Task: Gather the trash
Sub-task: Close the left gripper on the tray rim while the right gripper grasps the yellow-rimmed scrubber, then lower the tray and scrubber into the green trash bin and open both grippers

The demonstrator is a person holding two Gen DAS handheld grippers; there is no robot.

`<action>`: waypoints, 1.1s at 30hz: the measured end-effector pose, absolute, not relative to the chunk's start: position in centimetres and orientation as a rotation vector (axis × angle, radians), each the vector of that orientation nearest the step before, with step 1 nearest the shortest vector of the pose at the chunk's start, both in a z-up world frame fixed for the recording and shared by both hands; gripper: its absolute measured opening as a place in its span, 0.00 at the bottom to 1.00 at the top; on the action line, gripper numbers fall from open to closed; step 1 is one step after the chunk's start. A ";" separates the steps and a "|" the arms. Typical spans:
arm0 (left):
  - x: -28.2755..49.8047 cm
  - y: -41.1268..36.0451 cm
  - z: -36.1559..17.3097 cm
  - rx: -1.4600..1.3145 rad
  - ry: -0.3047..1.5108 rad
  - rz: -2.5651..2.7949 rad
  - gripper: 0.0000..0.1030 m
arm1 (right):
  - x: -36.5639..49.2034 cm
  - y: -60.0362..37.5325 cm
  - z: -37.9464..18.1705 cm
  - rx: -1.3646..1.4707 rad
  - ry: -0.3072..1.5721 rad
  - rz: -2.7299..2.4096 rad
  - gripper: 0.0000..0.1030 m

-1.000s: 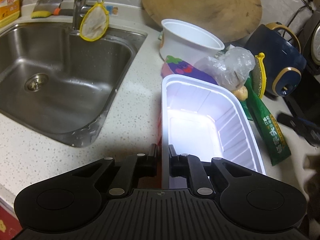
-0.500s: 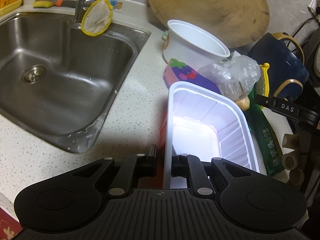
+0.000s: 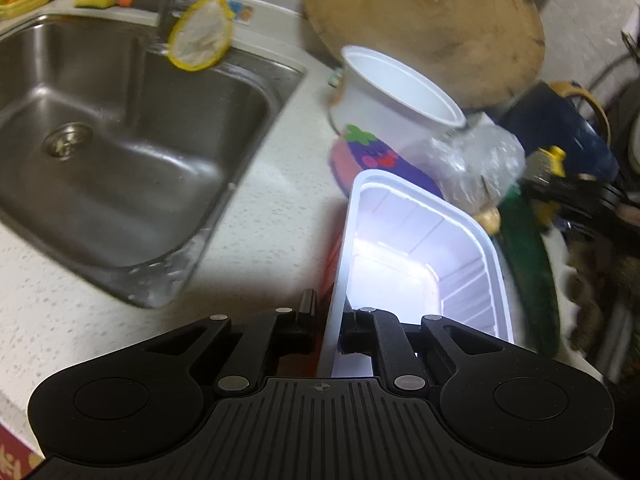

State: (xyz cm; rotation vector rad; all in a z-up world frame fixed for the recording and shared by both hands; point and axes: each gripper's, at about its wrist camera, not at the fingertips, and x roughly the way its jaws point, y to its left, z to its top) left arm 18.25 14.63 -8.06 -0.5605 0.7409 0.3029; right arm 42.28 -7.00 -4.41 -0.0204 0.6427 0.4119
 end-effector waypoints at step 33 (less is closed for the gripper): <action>-0.8 15.0 -6.6 -0.314 0.741 -0.065 0.12 | 10.6 -12.2 -3.7 0.065 0.755 0.695 0.13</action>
